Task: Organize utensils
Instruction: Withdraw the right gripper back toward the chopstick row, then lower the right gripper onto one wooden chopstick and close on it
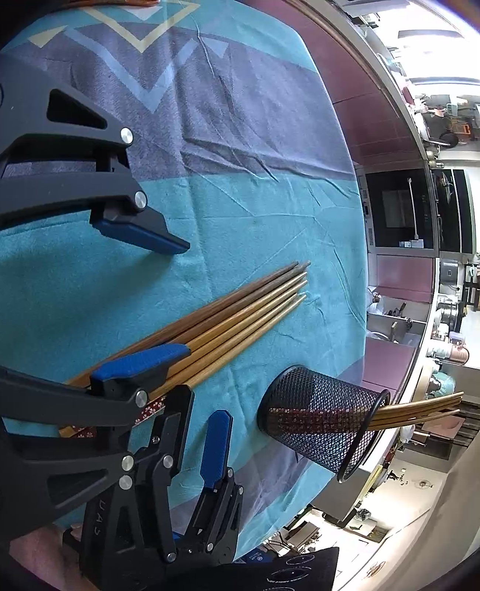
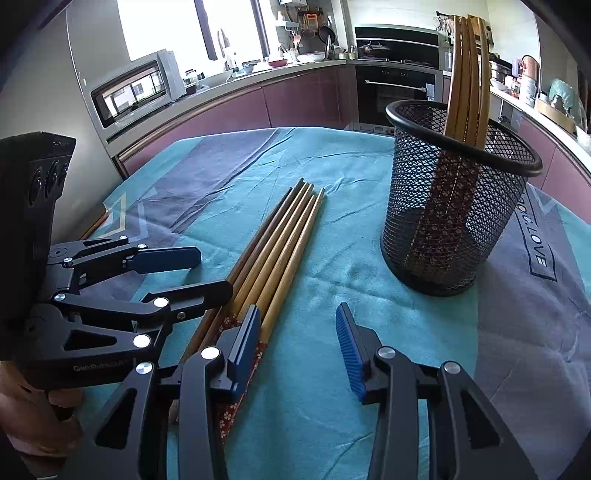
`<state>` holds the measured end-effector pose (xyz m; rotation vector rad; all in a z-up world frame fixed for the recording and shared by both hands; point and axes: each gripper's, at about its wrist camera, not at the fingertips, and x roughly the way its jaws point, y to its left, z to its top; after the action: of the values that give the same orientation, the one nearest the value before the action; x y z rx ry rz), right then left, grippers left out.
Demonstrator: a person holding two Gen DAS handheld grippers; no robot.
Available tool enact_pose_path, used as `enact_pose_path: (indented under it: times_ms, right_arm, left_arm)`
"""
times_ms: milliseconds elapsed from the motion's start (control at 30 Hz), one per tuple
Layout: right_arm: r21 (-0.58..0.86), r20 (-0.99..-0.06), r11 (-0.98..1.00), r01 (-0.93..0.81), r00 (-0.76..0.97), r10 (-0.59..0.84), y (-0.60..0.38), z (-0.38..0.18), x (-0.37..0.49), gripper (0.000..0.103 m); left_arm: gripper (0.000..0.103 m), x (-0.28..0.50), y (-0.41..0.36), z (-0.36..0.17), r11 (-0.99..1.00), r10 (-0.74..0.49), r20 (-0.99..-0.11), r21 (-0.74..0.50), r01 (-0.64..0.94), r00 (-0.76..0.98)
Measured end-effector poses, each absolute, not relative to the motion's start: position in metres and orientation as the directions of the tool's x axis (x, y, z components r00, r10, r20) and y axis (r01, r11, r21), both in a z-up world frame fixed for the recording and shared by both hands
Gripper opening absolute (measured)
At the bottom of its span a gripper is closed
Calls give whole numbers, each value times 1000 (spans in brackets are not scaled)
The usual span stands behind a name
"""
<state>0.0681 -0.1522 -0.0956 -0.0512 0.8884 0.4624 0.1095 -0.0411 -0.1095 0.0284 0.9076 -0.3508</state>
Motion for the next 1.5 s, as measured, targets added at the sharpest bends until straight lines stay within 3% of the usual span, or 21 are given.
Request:
enact_pose_path:
  times_ms: [433,900,1500]
  right_arm:
    - [129,-764,902,-412,539,355,-153,-95,67,37]
    - [79,-773,907,-415,548,318,-136,-96,91,28]
    - [97,-772,914,-394,550,319,-131,-96,115,16]
  left_arm:
    - [42,110,-40,-111,940,-283,-780,-112,321,558]
    - [22,131,-43,-112,945,-277,-787,-119,305,551]
    - [17,149,-50,-112,958,-254,-787,-124,259,562]
